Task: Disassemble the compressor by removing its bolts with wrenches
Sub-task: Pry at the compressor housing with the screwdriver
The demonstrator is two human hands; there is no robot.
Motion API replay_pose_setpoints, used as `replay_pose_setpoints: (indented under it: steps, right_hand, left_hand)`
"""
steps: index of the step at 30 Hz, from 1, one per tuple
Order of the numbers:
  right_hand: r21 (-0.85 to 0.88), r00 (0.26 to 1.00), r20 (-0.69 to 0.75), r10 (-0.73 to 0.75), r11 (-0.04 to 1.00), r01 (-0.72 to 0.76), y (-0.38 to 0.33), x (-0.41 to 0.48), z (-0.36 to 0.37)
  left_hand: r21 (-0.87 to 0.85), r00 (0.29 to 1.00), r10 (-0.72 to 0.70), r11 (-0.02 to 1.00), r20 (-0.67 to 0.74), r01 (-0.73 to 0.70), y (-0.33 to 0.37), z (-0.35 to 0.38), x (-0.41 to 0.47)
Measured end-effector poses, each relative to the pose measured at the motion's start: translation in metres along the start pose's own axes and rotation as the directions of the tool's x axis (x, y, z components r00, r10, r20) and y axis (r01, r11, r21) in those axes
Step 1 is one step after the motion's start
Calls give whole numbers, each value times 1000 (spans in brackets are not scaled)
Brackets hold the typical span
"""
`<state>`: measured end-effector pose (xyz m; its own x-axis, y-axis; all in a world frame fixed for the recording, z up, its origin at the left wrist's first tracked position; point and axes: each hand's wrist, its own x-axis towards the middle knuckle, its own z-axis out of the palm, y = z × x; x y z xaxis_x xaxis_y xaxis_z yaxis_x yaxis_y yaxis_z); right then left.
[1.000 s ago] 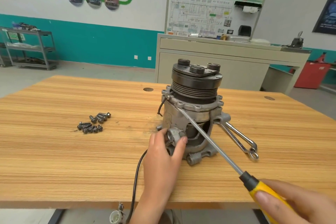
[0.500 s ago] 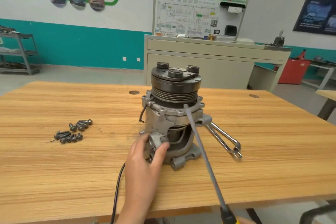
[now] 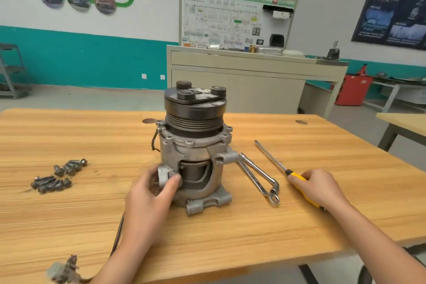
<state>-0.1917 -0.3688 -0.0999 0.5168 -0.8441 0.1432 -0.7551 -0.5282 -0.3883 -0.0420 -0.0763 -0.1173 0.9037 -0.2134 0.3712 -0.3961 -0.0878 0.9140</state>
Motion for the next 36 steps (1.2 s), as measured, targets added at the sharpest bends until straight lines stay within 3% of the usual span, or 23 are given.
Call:
replay_pose_setpoints:
  steps: [5, 6, 8, 10, 12, 15, 18, 22, 25, 36]
  right_hand:
    - [-120, 998, 40, -48, 991, 52, -9, 10, -4]
    - [-74, 996, 8, -93, 993, 93, -16, 8, -9]
    - [269, 979, -46, -200, 941, 205, -39, 0, -20]
    - [623, 931, -45, -362, 719, 309, -75, -11, -36]
    - [727, 840, -12, -542, 572, 380, -113, -14, -44]
    - [734, 700, 53, -712, 503, 456, -161, -12, -44]
    - [836, 694, 17, -720, 392, 385, -178, -7, -36]
    - [878, 720, -121, -683, 264, 399, -178, -4, -26]
    - [884, 737, -177, -653, 223, 410, -181, -7, -27]
    - [898, 745, -255, -616, 135, 419, -180, -13, -26]
  left_hand:
    - [44, 997, 2, 999, 82, -6, 7, 8, 5]
    - [60, 994, -4, 998, 111, -3, 11, 6, 8]
    - [102, 993, 3, 995, 119, -15, 21, -5, 15]
    - [111, 995, 101, 989, 7, -101, 36, -17, 24]
    - [99, 978, 208, 974, -37, -203, 56, -23, 43]
    - [114, 937, 164, 971, 308, -208, 82, -16, 79]
    - [39, 845, 156, 978, 512, -204, 86, 0, 101]
    - [-94, 839, 255, 966, 481, -240, 77, 10, 114]
    - [-104, 832, 339, 939, 440, -327, 80, 9, 114]
    - [-144, 810, 382, 923, 445, -357, 74, 13, 122]
